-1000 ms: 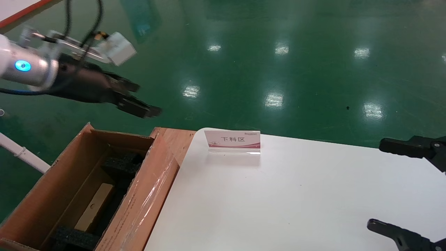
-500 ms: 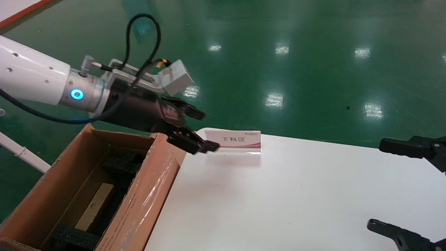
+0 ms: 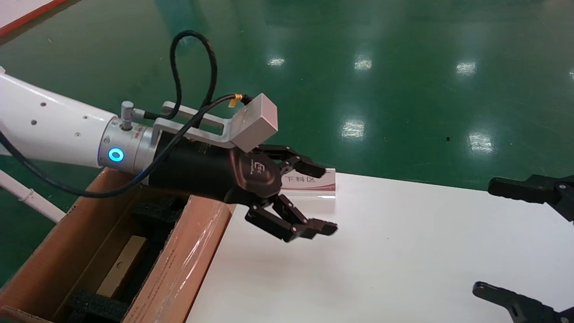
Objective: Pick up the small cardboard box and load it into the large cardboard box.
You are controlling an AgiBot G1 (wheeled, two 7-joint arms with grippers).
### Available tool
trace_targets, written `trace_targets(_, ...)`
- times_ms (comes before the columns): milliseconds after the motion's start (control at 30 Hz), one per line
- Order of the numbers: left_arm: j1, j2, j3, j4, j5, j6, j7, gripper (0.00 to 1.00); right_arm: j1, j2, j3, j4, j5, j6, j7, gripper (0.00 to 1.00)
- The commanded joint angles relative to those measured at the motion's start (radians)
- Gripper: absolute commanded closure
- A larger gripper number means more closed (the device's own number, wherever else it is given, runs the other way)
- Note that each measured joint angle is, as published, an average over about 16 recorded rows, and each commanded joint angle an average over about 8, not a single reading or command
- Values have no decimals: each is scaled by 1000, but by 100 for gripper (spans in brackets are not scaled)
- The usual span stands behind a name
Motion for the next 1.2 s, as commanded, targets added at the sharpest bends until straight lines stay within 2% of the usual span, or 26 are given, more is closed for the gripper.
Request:
trace_targets(33, 58, 5, -72, -2, -17, 20, 31, 0, 0, 0, 1, 0, 0, 0, 0, 0)
trace_targets(533, 480, 39, -603, -21, -138, 171, 262, 0, -1, -2, 5, 1, -4, -2, 3, 0)
trace_targets(600, 514, 42, -646, -22, -147, 182, 280, 0, -2, -2, 6, 2, -4, -2, 3, 0)
trace_targets(733, 542, 44, -682, -23, -154, 191, 296, 0, -2, -3, 7, 2, -5, -3, 4, 0)
trace_targets(1200, 545, 45, -685, -23, -155, 192, 298, 0, -3, -4, 11, 3, -8, -4, 7, 0)
